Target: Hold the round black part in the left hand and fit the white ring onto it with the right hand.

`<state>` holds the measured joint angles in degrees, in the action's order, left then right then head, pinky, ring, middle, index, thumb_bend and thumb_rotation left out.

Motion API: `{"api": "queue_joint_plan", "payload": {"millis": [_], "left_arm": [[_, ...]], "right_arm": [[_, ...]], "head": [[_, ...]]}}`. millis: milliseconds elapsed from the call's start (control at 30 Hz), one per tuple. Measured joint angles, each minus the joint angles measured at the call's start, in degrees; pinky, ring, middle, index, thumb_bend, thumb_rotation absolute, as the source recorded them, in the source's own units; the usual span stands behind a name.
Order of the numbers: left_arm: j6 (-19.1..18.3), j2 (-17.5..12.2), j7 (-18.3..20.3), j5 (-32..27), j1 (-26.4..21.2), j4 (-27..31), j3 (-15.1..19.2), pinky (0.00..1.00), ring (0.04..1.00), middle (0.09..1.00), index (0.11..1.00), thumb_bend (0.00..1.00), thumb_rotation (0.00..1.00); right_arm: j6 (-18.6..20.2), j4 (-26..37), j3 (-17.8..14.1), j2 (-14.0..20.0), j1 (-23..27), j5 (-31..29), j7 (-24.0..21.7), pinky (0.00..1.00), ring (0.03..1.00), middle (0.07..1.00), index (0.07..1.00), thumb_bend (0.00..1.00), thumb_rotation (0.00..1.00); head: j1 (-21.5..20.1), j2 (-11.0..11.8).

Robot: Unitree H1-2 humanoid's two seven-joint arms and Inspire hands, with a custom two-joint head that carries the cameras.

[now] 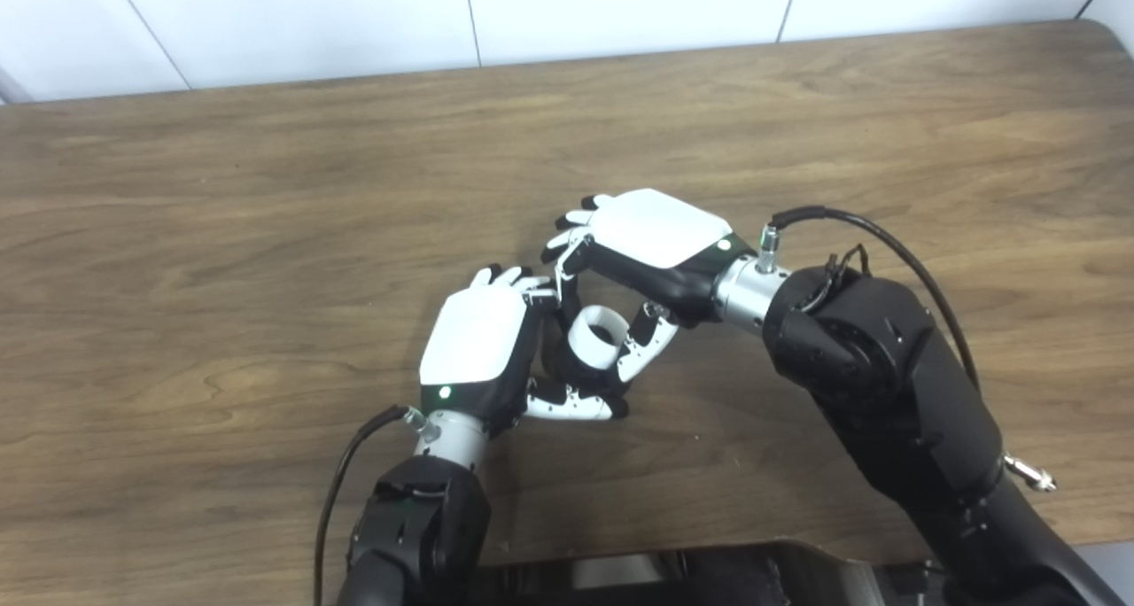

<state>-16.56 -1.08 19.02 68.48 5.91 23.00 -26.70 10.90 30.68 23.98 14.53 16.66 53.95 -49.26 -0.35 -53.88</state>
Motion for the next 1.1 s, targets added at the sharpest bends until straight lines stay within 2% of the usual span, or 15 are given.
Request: {"api": "queue_joint_plan", "payload": {"millis": [1100], "left_arm": [[-0.5, 0.1, 1.5, 0.5, -0.5, 0.4, -0.1, 0.97, 0.906, 0.815, 0.485, 0.52, 0.06]], "right_arm": [[-0.1, 1.3, 0.8, -0.5, 0.0, 0.0, -0.2, 1.0, 0.943, 0.845, 0.484, 0.52, 0.13]], "head": [[-0.2, -0.5]]}}
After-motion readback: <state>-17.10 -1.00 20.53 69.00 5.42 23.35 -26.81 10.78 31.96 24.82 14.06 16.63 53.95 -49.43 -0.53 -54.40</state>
